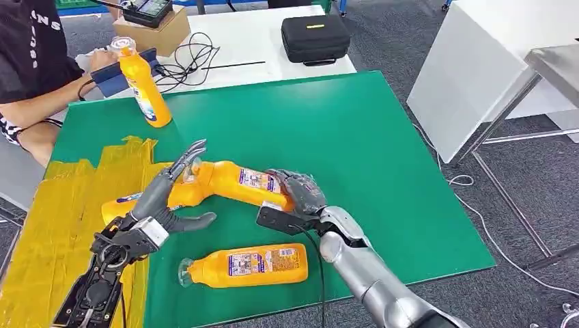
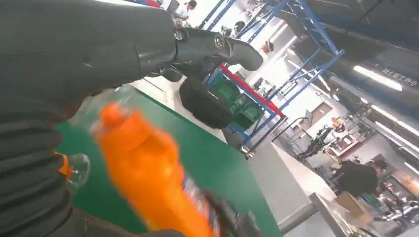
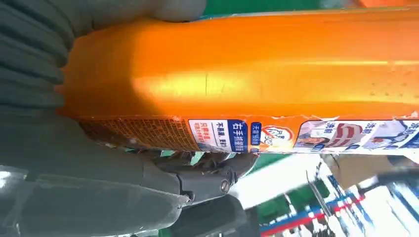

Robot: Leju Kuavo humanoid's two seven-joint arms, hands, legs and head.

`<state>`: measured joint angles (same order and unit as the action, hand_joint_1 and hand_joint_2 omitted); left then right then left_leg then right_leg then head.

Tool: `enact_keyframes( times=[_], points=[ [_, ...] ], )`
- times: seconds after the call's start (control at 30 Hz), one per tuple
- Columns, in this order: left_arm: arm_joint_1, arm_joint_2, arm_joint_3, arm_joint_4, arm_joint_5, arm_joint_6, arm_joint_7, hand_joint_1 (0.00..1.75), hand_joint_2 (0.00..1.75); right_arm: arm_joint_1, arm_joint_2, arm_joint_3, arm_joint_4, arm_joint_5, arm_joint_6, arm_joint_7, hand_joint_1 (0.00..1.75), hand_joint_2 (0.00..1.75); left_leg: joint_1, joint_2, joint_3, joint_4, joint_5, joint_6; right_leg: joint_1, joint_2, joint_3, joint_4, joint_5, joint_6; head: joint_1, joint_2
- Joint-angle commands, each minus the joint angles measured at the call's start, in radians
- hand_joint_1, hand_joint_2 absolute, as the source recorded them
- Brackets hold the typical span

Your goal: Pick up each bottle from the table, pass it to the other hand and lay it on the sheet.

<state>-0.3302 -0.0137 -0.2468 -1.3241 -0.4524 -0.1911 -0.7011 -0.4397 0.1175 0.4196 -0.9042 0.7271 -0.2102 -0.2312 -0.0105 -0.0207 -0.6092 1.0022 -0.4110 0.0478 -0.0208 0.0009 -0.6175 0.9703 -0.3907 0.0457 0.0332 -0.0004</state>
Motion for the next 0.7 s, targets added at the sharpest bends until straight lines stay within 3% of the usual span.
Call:
enact_keyframes(
  times=[0.03, 0.1, 0.17, 0.27, 0.33, 0.43, 0.53, 0.6, 0.7],
  points=[
    [-0.016, -0.007, -0.012, 0.028, 0.005, -0.001, 0.003, 0.00, 1.75, 0.021, -0.003, -0.065, -0.087, -0.013, 0.015, -0.008, 1.75, 1.75, 0.001, 0.000, 0.002, 0.001, -0.001, -0.002, 0.001, -0.001, 0.003, 0.000, -0.001, -0.002, 0.000, 0.000],
    [-0.016, -0.007, -0.012, 0.028, 0.005, -0.001, 0.003, 0.00, 1.75, 0.021, -0.003, -0.065, -0.087, -0.013, 0.015, -0.008, 1.75, 1.75, 0.002, 0.001, 0.003, 0.001, -0.002, -0.003, 0.002, 0.000, 0.003, 0.000, -0.002, -0.002, 0.000, 0.000],
    [-0.021, -0.010, -0.013, 0.041, 0.070, -0.055, 0.003, 0.00, 1.75, 0.043, 0.006, -0.094, -0.121, -0.168, 0.105, -0.105, 1.75, 1.75, 0.002, 0.001, 0.003, 0.001, -0.003, -0.003, 0.002, -0.001, 0.004, 0.000, -0.002, -0.002, 0.000, 0.000],
    [-0.019, -0.010, -0.042, 0.063, 0.115, -0.076, 0.003, 0.00, 1.75, 0.075, -0.002, -0.083, -0.189, -0.224, 0.104, -0.148, 1.75, 1.75, 0.005, 0.003, 0.008, 0.004, -0.008, -0.007, 0.006, -0.001, 0.010, 0.002, -0.007, -0.006, 0.000, 0.000],
    [-0.015, -0.020, -0.065, 0.073, 0.174, -0.094, 0.003, 0.00, 1.75, 0.101, -0.011, -0.067, -0.245, -0.270, 0.115, -0.162, 1.75, 1.75, 0.001, 0.000, 0.002, 0.000, -0.001, -0.002, 0.001, -0.002, 0.002, 0.000, -0.002, -0.001, 0.000, 0.000],
    [-0.020, -0.055, -0.015, 0.110, 0.274, -0.181, 0.010, 0.00, 1.75, 0.127, 0.005, -0.093, -0.297, -0.333, 0.041, -0.201, 1.75, 1.75, 0.001, 0.000, 0.002, 0.000, -0.002, -0.002, 0.001, -0.001, 0.003, 0.000, -0.002, -0.001, 0.001, 0.000],
    [-0.053, -0.096, 0.056, 0.154, 0.432, -0.297, 0.160, 0.00, 1.75, 0.123, 0.031, -0.112, -0.276, -0.393, -0.088, -0.288, 1.75, 1.75, 0.002, 0.000, 0.003, 0.001, -0.003, -0.003, 0.002, -0.001, 0.004, 0.000, -0.003, -0.002, 0.000, 0.000],
    [-0.086, -0.123, 0.091, 0.223, 0.523, -0.305, 0.262, 0.00, 1.75, 0.125, 0.044, -0.102, -0.266, -0.404, -0.138, -0.311, 1.75, 1.75, 0.002, -0.001, 0.002, 0.002, -0.002, -0.003, 0.002, -0.002, 0.003, 0.000, -0.002, -0.002, 0.000, 0.000],
    [-0.122, -0.150, 0.125, 0.300, 0.618, -0.288, 0.314, 0.00, 1.75, 0.134, 0.056, -0.078, -0.271, -0.393, -0.185, -0.306, 1.75, 1.75, 0.002, 0.000, 0.001, 0.001, -0.002, -0.003, 0.002, -0.002, 0.002, 0.000, -0.002, -0.002, 0.000, 0.000]
  ],
)
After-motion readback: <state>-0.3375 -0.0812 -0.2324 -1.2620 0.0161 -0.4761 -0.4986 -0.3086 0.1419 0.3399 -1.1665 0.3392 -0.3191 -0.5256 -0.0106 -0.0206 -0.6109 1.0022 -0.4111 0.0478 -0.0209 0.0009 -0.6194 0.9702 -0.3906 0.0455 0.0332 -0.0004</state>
